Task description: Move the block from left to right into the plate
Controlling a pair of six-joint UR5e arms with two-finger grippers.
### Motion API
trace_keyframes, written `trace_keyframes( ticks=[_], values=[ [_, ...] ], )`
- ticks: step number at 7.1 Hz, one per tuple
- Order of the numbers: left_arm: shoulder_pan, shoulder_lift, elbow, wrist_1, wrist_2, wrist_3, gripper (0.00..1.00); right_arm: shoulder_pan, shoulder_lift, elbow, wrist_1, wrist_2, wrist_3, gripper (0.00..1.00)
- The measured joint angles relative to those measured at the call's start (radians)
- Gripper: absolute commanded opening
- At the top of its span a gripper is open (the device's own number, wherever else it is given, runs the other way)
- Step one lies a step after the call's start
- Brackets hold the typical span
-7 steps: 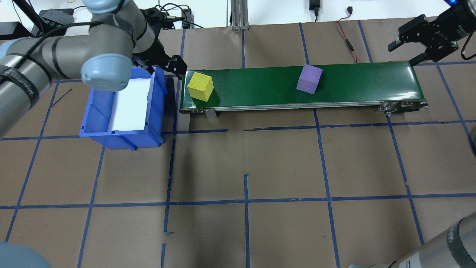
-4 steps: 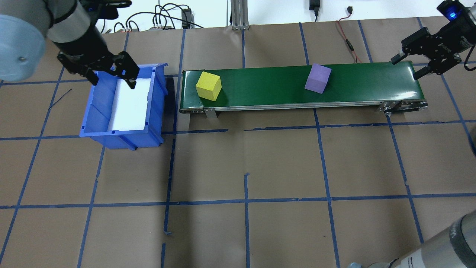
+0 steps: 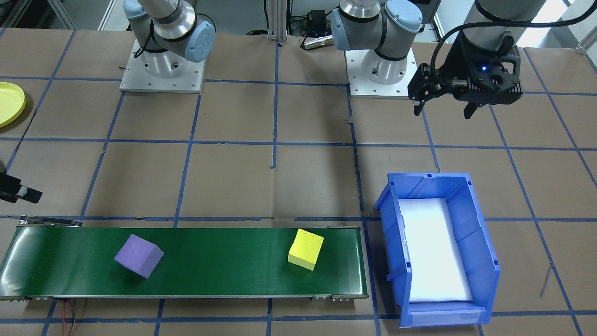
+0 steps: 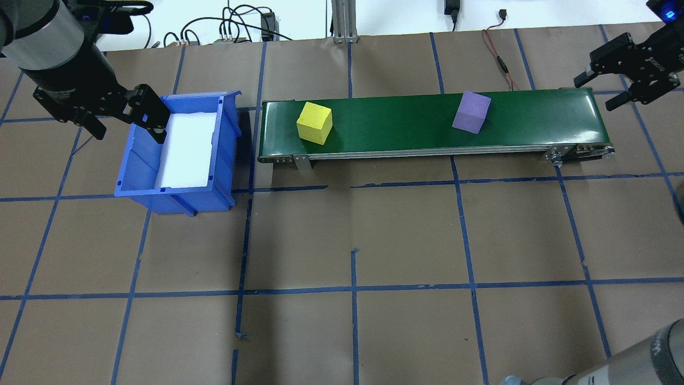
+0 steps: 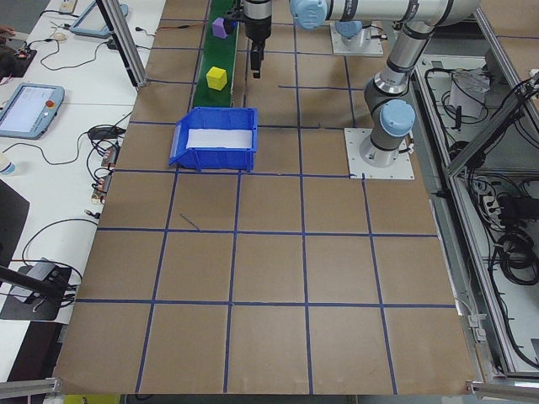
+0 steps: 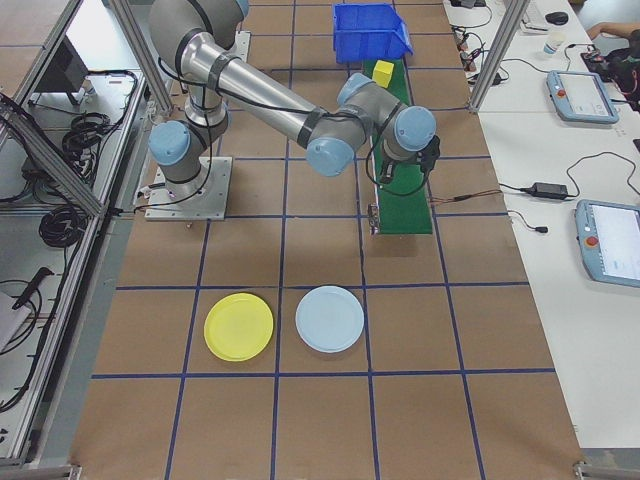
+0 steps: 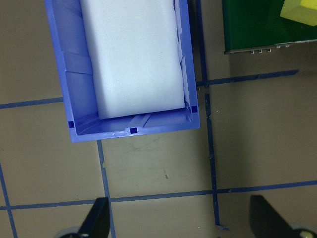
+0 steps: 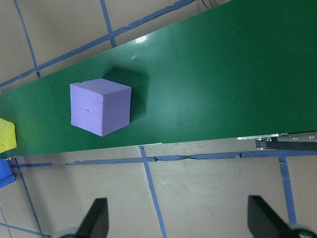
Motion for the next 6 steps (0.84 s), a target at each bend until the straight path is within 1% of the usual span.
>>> trace_keyframes(
  ticks=[2, 3, 4, 5, 6],
  values=[
    [0.003, 0.002, -0.012, -0.007, 0.004, 0.004, 1.0, 0.007, -0.039, 0.082, -0.03, 0.006, 0.049, 1.0],
    [-0.007, 0.0, -0.017, -0.003, -0.023, -0.005, 1.0, 0.009, -0.033, 0.127, -0.069, 0.01, 0.118, 1.0],
    [-0.02, -0.001, -0.022, 0.002, -0.064, -0.013, 1.0, 0.009, -0.009, 0.154, -0.178, 0.011, 0.16, 1.0],
    [-0.027, 0.0, -0.024, 0.003, -0.082, -0.011, 1.0, 0.01, 0.024, 0.164, -0.32, 0.011, 0.183, 1.0],
    [-0.027, 0.002, -0.023, 0.003, -0.086, -0.01, 1.0, 0.01, 0.054, 0.164, -0.402, 0.017, 0.222, 1.0]
  ],
)
